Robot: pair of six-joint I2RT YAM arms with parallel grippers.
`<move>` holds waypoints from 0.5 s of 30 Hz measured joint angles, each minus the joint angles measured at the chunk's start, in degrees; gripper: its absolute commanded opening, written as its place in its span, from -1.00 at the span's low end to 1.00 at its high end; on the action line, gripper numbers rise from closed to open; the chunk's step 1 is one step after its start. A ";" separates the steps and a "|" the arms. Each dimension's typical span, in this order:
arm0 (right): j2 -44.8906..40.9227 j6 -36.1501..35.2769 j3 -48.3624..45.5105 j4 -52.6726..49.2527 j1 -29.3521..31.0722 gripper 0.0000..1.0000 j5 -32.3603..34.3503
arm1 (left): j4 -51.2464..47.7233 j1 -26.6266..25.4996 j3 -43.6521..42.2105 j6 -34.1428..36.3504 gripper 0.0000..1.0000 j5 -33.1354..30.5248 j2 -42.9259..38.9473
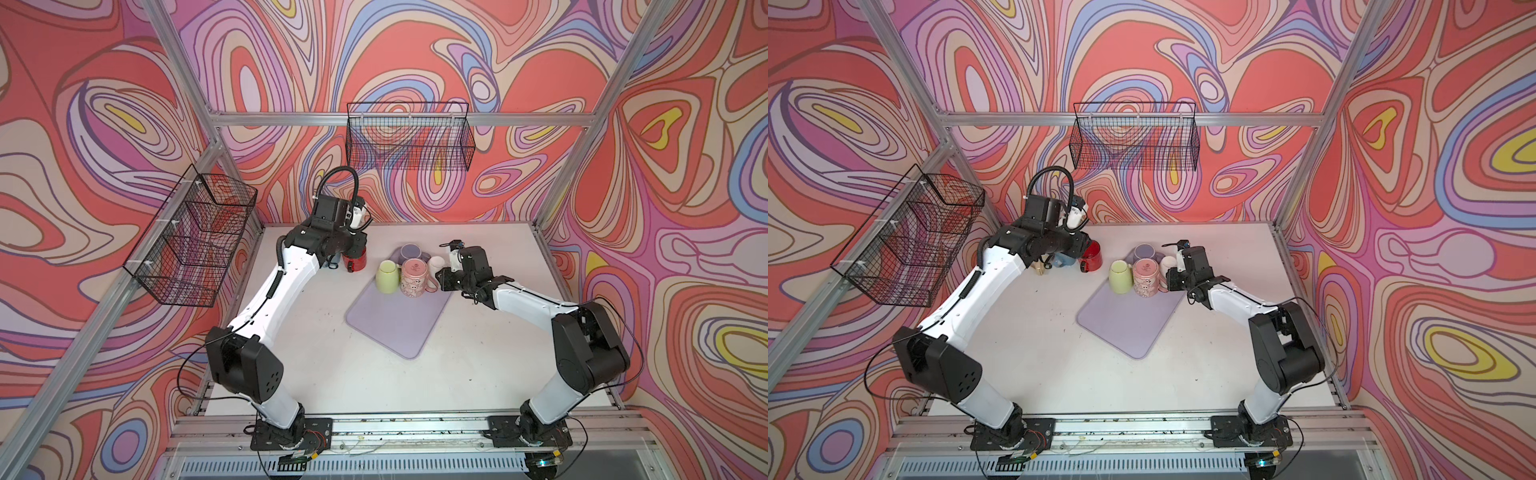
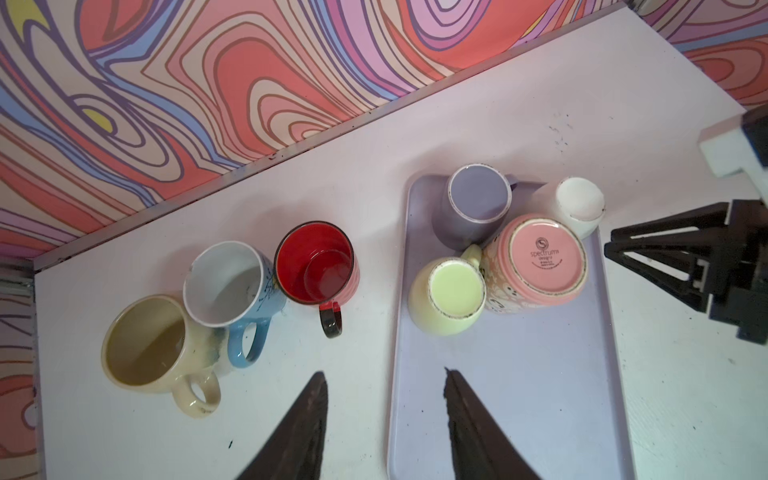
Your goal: Turn the mug right side up
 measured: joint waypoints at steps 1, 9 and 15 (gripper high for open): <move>0.35 0.31 0.00 -0.20 0.00 -0.55 0.46 | 0.83 0.00 -2.45 0.02 -0.03 0.02 -1.77; 4.76 3.13 0.85 -0.04 0.00 -0.55 2.93 | 7.19 -0.02 -19.04 0.48 -0.04 1.66 -10.71; 8.28 3.69 2.86 0.31 -0.11 -0.56 3.50 | 9.64 -0.02 -20.17 0.59 -0.03 3.50 -10.69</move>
